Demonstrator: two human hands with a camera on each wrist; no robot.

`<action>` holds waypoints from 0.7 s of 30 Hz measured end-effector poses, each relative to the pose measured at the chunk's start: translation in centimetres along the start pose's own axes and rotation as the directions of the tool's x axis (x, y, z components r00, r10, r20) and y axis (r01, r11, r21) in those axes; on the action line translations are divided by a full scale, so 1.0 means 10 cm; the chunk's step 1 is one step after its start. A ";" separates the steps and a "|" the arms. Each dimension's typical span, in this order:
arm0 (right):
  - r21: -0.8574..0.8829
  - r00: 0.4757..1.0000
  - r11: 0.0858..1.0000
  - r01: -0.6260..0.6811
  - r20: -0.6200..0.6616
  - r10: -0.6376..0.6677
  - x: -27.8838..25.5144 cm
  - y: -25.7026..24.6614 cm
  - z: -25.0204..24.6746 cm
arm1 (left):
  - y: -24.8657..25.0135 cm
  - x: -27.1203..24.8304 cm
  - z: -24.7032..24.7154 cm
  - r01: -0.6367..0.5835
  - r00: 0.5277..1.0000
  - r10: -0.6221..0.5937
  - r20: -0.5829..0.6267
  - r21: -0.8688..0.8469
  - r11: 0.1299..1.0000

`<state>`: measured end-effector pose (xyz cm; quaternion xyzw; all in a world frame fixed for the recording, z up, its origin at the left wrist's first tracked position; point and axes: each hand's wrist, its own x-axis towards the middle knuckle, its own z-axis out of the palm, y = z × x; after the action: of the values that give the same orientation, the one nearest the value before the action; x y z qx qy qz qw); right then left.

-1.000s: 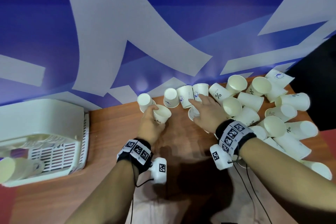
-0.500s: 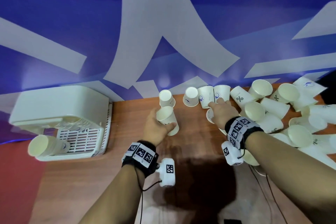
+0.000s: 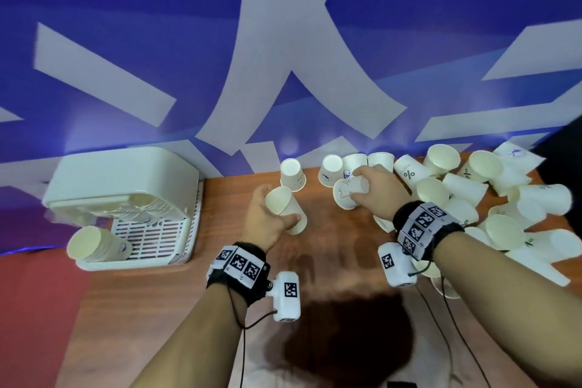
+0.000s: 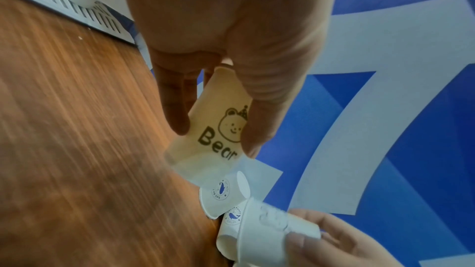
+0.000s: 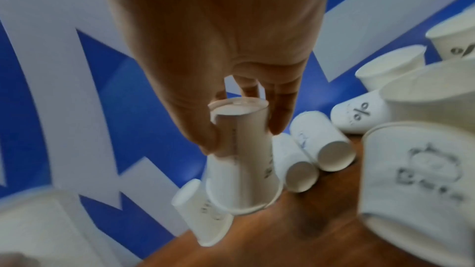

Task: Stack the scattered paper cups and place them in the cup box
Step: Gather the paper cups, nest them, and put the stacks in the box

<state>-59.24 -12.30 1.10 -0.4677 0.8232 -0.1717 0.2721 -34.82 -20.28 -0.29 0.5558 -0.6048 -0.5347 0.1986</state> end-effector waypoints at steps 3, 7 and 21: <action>0.185 0.999 0.982 0.038 -0.020 -0.035 -0.11 -0.29 0.00 | 0.00 -0.13 -0.15 -0.012 1.000 0.012 -0.024 -0.010 1.000; 0.410 0.999 0.911 0.045 -0.014 -0.043 -0.22 -0.72 0.11 | -0.03 -0.27 -0.41 0.006 0.998 -0.008 -0.069 -0.024 1.000; 0.652 0.975 0.757 -0.037 0.190 -0.116 -0.63 -1.87 0.62 | -0.07 -0.44 -1.61 -0.074 0.994 0.072 -0.083 -0.023 0.997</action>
<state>-40.18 -16.47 8.02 -0.3771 0.6669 -0.4004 0.5027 -19.74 -23.10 6.32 0.5520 -0.6091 -0.5116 0.2501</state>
